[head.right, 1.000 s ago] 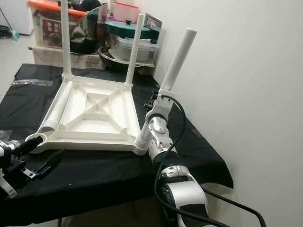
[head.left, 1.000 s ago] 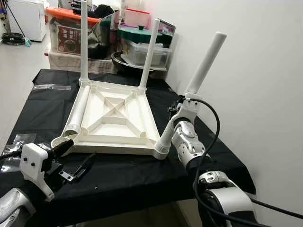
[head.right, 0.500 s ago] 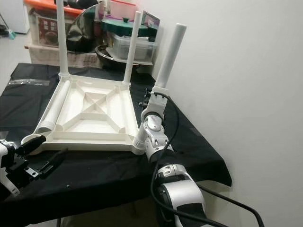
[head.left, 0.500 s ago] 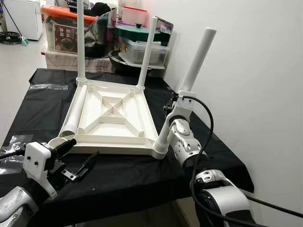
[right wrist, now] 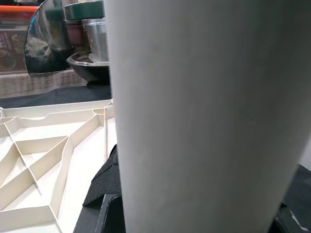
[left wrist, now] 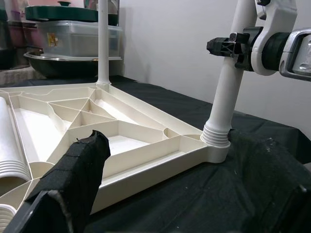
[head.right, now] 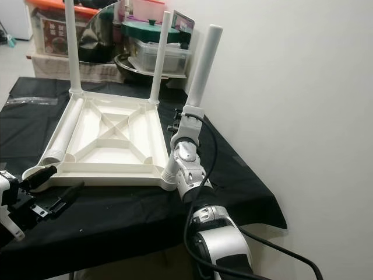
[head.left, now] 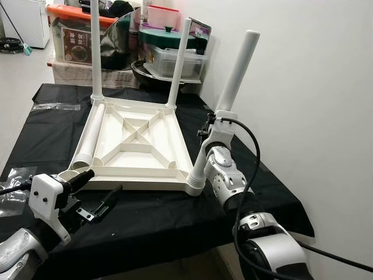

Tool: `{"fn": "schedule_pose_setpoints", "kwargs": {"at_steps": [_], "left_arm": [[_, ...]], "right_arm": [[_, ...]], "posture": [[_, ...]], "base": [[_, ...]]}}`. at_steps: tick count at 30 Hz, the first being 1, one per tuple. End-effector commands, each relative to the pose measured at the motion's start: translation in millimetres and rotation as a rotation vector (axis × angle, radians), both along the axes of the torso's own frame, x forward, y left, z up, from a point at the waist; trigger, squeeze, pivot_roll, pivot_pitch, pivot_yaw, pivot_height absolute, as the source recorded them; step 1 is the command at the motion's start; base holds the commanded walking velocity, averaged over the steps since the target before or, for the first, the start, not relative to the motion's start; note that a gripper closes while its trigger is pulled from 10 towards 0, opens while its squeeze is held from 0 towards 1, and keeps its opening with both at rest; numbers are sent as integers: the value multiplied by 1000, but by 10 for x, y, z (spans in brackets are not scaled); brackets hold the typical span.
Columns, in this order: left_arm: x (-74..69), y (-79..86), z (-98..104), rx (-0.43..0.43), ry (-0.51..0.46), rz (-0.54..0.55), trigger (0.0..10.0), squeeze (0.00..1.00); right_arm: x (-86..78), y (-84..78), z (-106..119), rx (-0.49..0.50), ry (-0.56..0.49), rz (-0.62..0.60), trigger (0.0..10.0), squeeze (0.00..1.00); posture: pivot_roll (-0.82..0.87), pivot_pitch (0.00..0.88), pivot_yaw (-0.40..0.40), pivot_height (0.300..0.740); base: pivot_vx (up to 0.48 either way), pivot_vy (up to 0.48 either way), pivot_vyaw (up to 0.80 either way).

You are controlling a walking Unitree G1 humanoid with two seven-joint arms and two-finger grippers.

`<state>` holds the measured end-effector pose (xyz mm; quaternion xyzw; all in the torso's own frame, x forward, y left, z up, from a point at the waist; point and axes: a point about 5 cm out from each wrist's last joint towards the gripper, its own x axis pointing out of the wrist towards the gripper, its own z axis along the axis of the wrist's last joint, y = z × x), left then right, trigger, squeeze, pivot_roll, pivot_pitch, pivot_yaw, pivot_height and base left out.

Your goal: Building children table

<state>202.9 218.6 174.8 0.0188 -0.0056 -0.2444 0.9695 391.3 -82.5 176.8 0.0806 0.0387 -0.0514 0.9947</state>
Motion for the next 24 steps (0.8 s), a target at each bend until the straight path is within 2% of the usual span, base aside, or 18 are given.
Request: {"fn": "schedule_pose_setpoints", "kwargs": {"at_steps": [1,13,14,17,18,19,23,24], "left_arm": [[19,-25,-35,3,10,-10,10000,0],[29,-23,-41,4,12,-14,10000,0],[29,-23,-42,4,12,-15,10000,0],[29,-24,-42,5,13,-15,10000,0],[30,-24,-43,5,13,-16,10000,0],[32,-23,-43,5,13,-16,10000,0],[34,-21,-44,6,13,-17,10000,0],[36,-20,-43,6,12,-18,10000,0]], "right_arm": [[-113,-89,-462,-42,201,-16,10000,0],[-117,-73,-389,-25,182,-8,10000,0],[-119,-72,-378,-21,178,-7,10000,149],[-120,-72,-371,-19,176,-6,10000,149],[-119,-72,-357,-18,172,-6,10000,557],[-118,-72,-340,-16,166,-6,10000,588],[-118,-72,-320,-14,160,-7,10000,588],[-115,-73,-284,-12,146,-8,10000,1000]], "posture": [[137,0,-177,740],[135,0,-175,740],[134,0,-174,740],[134,0,-174,740],[134,0,-174,740],[134,0,-174,740],[134,0,-174,740],[132,0,-173,740]], "base": [[0,0,0],[0,0,0],[0,0,0],[0,0,0],[0,0,0],[0,0,0],[0,0,0],[0,0,0]]}}
